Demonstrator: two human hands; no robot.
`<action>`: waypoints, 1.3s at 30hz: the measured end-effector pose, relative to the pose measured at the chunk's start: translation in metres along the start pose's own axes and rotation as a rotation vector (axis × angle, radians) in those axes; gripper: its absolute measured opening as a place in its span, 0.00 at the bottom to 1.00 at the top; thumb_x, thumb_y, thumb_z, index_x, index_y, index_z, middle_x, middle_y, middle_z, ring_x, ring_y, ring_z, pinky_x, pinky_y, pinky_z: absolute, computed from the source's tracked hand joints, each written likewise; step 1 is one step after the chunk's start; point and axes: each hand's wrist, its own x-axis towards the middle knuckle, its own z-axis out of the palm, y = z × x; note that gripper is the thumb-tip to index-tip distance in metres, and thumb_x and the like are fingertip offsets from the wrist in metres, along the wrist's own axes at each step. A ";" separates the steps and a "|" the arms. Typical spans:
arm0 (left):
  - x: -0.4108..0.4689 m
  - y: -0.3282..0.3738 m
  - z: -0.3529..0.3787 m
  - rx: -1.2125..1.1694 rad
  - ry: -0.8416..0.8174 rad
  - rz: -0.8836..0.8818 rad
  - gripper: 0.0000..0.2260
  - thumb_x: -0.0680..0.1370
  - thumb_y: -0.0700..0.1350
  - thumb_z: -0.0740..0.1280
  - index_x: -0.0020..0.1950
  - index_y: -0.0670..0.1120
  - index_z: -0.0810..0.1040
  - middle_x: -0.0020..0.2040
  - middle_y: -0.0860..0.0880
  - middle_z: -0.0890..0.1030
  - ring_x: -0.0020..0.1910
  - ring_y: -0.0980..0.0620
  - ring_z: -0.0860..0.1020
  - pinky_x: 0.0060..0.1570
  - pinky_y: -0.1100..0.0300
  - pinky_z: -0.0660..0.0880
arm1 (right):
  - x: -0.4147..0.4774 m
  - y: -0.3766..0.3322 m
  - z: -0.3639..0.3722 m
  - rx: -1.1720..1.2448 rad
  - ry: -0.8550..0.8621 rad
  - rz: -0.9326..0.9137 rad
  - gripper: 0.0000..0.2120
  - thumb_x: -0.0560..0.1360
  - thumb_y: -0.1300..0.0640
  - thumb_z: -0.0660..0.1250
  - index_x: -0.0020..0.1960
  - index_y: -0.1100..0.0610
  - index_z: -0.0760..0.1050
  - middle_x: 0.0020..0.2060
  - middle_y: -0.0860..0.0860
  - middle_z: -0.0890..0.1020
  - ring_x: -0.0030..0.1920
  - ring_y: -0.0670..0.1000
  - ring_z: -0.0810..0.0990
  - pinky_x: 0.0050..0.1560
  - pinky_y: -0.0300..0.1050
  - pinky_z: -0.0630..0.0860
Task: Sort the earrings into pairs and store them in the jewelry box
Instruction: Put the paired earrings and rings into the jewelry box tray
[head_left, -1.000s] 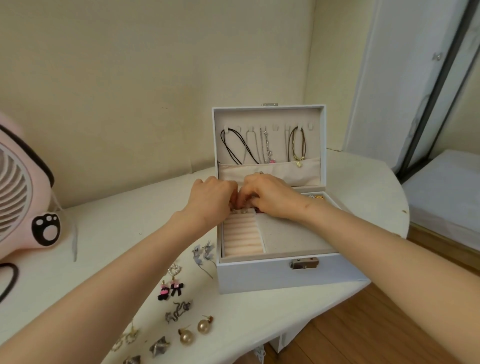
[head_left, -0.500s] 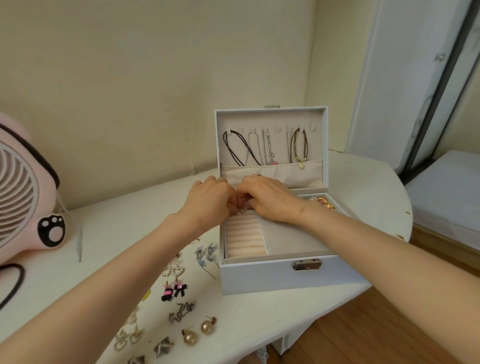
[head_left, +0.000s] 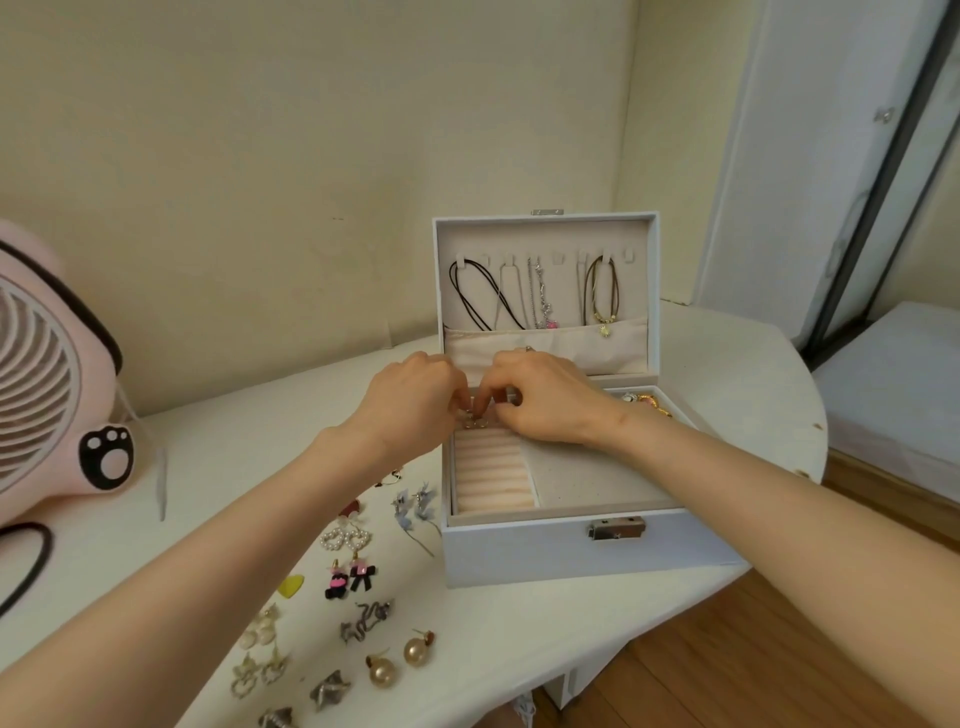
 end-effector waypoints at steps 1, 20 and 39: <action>-0.001 0.000 -0.001 -0.005 -0.002 0.002 0.13 0.76 0.40 0.58 0.54 0.48 0.80 0.56 0.48 0.77 0.59 0.45 0.72 0.52 0.51 0.72 | -0.001 -0.001 0.000 0.021 0.001 0.009 0.07 0.73 0.53 0.67 0.50 0.50 0.80 0.42 0.46 0.74 0.46 0.47 0.71 0.44 0.43 0.66; -0.010 0.001 -0.004 -0.026 0.003 0.059 0.17 0.77 0.38 0.56 0.60 0.49 0.78 0.59 0.49 0.73 0.61 0.48 0.69 0.52 0.55 0.70 | -0.013 0.000 -0.011 0.100 0.118 0.084 0.09 0.75 0.57 0.65 0.49 0.48 0.83 0.40 0.45 0.75 0.41 0.45 0.70 0.44 0.41 0.64; -0.073 -0.061 -0.029 -0.071 0.036 -0.076 0.06 0.78 0.42 0.61 0.49 0.48 0.77 0.48 0.54 0.76 0.43 0.53 0.73 0.39 0.60 0.67 | -0.028 -0.047 -0.019 0.153 0.182 0.029 0.09 0.75 0.58 0.65 0.47 0.49 0.83 0.36 0.41 0.74 0.35 0.41 0.69 0.45 0.42 0.67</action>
